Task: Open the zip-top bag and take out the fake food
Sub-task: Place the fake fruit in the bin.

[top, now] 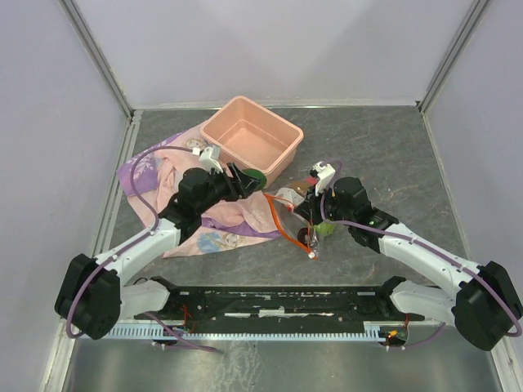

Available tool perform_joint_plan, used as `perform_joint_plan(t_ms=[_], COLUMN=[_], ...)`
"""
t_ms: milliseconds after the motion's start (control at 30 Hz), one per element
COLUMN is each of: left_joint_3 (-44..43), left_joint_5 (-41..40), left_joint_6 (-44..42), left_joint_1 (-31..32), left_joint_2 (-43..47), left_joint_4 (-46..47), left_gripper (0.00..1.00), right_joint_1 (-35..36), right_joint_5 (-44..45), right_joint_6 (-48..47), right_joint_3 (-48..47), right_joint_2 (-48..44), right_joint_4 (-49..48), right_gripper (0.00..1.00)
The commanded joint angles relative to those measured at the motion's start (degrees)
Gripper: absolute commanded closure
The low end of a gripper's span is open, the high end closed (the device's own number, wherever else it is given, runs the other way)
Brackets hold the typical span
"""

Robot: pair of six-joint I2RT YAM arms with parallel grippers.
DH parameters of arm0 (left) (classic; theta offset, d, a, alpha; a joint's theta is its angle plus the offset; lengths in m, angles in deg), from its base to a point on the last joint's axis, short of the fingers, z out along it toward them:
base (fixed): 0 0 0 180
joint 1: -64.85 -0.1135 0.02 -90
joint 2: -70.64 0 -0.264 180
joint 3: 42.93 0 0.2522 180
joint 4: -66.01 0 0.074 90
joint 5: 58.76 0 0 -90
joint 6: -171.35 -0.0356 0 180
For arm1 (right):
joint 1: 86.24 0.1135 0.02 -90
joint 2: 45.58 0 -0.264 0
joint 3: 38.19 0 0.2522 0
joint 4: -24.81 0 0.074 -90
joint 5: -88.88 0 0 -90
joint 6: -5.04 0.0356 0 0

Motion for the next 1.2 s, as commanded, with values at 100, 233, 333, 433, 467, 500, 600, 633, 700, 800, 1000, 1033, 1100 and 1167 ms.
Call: perform_joint_plan(t_ms=[100, 233, 333, 433, 467, 500, 600, 633, 700, 800, 1000, 1033, 1100, 1167], left_joint_3=[-7.4, -10.7, -13.5, -16.6, -17.7, -19.0, -23.5, -25.7, -31.2, -41.4, -51.5, -51.2, -49.6, -47.9], left_joint_5=[-0.4, 0.9, 1.4, 1.9, 1.9, 1.9, 0.4, -1.9, -8.1, -18.4, -27.6, -27.9, -28.1, -28.4], left_joint_6=[1.4, 1.0, 1.1, 1.2, 1.3, 1.4, 1.3, 1.3, 1.6, 2.2, 1.9, 1.8, 1.4, 1.0], left_joint_1=[-1.2, -1.9, -2.5, -3.1, -3.2, -3.5, -3.8, -3.9, -3.9, -3.9, -3.9, -3.9, -3.9, -3.9], left_joint_2=[-4.9, -8.2, -10.5, -12.8, -13.7, -14.7, -18.4, -19.6, -22.9, -28.4, -31.0, -30.3, -28.5, -26.8], left_joint_4=[3.1, 2.7, 2.4, 1.6, 1.3, 1.0, -1.5, -3.7, -10.5, -23.9, -31.9, -31.6, -30.8, -30.2], left_gripper=[0.97, 0.97, 0.97, 0.97, 0.97, 0.97, 0.96, 0.95, 0.73, 0.25, 0.0, 0.0, 0.01, 0.01], right_joint_1=[-0.2, -0.2, -0.2, -0.2, -0.2, -0.2, -0.2, -0.2, -0.2, -0.2, -0.2, -0.2, -0.3, -0.3], right_joint_5=[0.1, 0.1, 0.1, 0.0, 0.0, 0.0, -0.1, -0.2, -0.2, -0.2, -0.3, -0.1, -0.1, -0.2], right_joint_6=[-0.2, -0.2, -0.1, -0.1, -0.1, -0.1, -0.1, -0.1, -0.1, -0.1, -0.1, 0.0, -0.1, -0.1], right_joint_3=[0.2, 0.3, 0.4, 0.4, 0.4, 0.4, 0.5, 0.5, 0.5, 0.5, 0.5, 0.6, 0.5, 0.4], right_joint_2=[-1.3, -1.4, -1.1, -1.0, -1.0, -1.0, -1.0, -1.0, -1.1, -1.3, -1.5, -1.5, -1.4, -1.2], right_joint_4=[-1.6, -1.5, -1.7, -1.8, -1.9, -1.9, -2.0, -2.1, -2.0, -2.0, -1.9, -1.9, -2.1, -2.2], right_gripper=[0.98, 0.98, 0.98, 0.98, 0.98, 0.98, 0.98, 0.99, 0.98, 0.98, 0.98, 0.98, 0.98, 0.98])
